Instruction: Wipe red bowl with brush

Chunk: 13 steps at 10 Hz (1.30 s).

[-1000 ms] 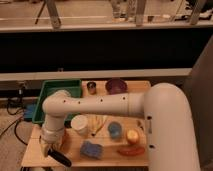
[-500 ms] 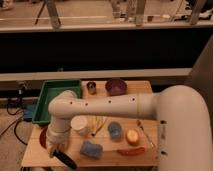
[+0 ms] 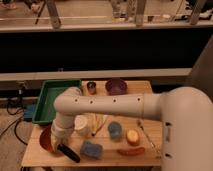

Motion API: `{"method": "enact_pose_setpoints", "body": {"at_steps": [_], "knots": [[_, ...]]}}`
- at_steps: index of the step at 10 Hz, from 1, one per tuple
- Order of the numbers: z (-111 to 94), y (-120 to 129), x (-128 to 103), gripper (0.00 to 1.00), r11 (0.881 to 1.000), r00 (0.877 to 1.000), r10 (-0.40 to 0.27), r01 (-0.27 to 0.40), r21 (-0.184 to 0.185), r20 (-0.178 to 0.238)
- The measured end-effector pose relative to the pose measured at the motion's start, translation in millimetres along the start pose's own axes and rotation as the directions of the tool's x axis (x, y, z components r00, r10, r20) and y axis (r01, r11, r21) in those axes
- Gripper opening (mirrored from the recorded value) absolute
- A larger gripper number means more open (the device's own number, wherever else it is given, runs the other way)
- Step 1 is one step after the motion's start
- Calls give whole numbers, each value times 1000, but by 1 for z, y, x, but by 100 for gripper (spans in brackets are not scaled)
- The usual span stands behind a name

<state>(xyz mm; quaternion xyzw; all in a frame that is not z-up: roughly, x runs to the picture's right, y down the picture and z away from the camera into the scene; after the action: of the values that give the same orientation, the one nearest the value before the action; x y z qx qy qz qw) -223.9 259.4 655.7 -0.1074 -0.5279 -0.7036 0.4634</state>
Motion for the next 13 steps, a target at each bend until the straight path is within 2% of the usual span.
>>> {"method": "enact_pose_setpoints", "body": {"at_steps": [4, 7, 10, 13], "knots": [[9, -9, 25, 0, 999, 999, -53, 53, 13, 11], [14, -19, 34, 0, 995, 995, -94, 94, 21, 27], [17, -28, 27, 0, 993, 992, -116, 115, 25, 57], [23, -30, 7, 0, 995, 992, -95, 92, 35, 86]]}}
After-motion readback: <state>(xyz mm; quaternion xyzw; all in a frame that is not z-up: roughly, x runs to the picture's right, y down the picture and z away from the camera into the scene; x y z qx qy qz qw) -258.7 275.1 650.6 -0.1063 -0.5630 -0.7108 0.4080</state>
